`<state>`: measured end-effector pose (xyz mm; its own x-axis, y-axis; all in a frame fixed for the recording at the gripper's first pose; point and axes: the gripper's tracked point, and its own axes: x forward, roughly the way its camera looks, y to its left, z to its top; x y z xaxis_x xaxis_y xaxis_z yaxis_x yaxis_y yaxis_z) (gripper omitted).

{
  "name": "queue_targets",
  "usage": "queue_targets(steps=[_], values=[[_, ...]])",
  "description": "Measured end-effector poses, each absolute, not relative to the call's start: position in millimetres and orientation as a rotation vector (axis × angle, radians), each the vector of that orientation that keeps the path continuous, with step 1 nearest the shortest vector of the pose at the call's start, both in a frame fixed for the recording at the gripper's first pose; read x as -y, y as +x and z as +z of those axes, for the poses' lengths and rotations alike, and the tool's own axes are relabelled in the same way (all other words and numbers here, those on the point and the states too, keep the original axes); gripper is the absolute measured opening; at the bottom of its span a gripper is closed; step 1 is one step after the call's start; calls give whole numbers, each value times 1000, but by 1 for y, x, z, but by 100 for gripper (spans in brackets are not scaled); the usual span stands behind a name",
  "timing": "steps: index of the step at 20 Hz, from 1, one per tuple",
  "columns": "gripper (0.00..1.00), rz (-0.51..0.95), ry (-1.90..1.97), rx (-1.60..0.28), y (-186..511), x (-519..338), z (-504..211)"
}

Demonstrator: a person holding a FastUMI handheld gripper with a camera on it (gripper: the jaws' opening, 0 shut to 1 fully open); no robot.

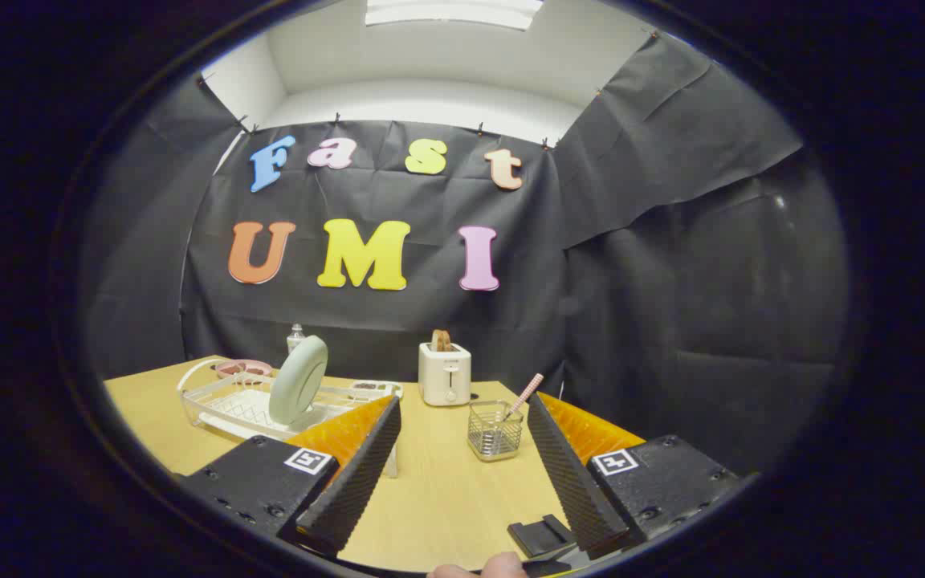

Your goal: Take the plate from the dish rack, then take the spoon from the basket and place it into the plate.

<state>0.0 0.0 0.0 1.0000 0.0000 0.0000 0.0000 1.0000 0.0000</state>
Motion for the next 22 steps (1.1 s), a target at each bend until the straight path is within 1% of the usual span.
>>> queue_targets(steps=[6,12,22], values=[[100,25,5,24,-3,-11,4],[100,51,11,11,-4,-17,-3],[100,54,16,1,-2,-22,-3]])
